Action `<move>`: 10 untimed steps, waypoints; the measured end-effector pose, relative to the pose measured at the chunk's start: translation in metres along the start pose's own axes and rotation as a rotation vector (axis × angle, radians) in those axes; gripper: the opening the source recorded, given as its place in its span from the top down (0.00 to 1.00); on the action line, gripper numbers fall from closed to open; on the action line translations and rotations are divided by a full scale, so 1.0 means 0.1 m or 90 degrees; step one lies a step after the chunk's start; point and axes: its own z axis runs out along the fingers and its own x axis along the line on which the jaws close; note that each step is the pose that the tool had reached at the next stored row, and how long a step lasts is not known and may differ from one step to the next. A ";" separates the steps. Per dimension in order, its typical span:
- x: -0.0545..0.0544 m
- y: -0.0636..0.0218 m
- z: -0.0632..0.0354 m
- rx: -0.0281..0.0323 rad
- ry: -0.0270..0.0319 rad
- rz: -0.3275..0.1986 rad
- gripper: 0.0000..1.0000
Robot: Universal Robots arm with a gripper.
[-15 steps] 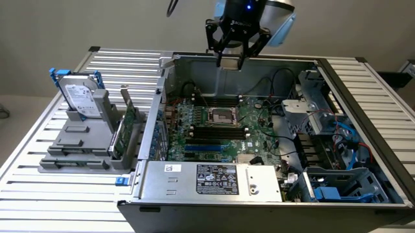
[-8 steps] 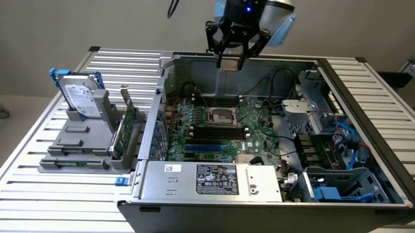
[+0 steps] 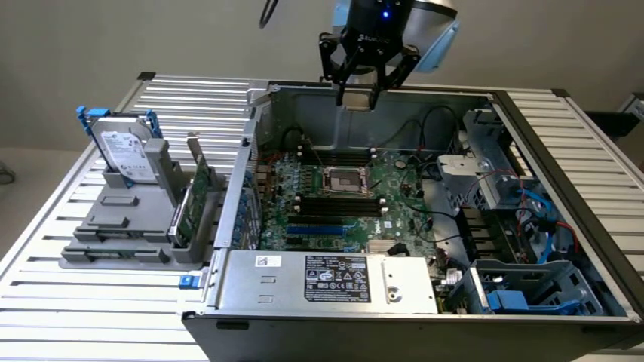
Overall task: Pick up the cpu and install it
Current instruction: 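Place the cpu into insertion slot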
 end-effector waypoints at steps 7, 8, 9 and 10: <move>0.00 -0.002 0.001 -0.0005 -0.0002 0.004 0.45; 0.00 -0.002 0.000 -0.0012 -0.0005 0.011 0.45; 0.00 -0.002 0.001 -0.0027 -0.0007 0.017 0.45; 0.00 -0.003 0.002 -0.0042 -0.0010 0.024 0.45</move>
